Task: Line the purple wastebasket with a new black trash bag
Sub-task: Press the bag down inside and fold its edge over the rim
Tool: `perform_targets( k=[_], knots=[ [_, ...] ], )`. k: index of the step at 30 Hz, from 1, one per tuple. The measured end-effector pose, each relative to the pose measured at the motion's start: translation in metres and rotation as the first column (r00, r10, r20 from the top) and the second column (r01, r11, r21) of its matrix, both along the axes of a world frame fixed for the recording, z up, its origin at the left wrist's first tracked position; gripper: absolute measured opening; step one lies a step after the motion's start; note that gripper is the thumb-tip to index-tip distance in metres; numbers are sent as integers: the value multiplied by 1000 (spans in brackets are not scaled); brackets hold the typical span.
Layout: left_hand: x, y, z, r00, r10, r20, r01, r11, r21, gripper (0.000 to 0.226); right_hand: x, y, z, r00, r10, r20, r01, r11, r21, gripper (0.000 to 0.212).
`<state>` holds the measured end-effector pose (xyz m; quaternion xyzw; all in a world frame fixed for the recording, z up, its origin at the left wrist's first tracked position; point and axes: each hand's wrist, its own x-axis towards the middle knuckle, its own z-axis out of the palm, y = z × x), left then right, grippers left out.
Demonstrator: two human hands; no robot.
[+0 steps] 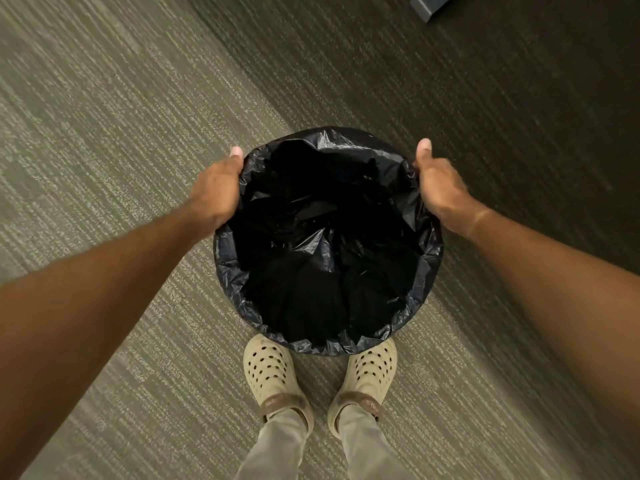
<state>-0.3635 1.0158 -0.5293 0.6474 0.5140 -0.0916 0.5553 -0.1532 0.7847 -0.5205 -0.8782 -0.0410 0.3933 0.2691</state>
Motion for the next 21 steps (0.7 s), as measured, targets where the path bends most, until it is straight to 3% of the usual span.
perform_targets(
  k=[1,2,3,5,7,9,15,21],
  knots=[
    [-2,-1,1,992,-109,-64,122,959,254,60,-2,-1,3,980,48,193,-46,999,-17,66],
    [-3,-5,6,980,-180,-87,199,842,502,53,-6,-1,6,915,97,391,-100,995,-14,59],
    [-1,-11,15,974,-214,-68,206,735,646,47,-10,0,10,829,140,542,-164,987,-5,53],
    [6,-21,25,959,-284,-23,213,660,721,40,-20,7,14,708,233,667,-296,955,-20,44],
    [10,-29,20,928,-368,-55,299,650,699,39,-29,17,12,697,325,640,-377,924,-59,40],
    [12,-32,14,929,-358,-93,318,647,693,37,-33,23,6,747,347,567,-359,928,-96,40],
    [11,-23,4,947,-310,-87,280,660,697,32,-20,32,-5,868,227,443,-204,974,-98,68],
    [12,-20,10,948,-314,-49,280,754,595,35,-15,35,-3,928,198,316,-169,979,-117,74]
  ],
)
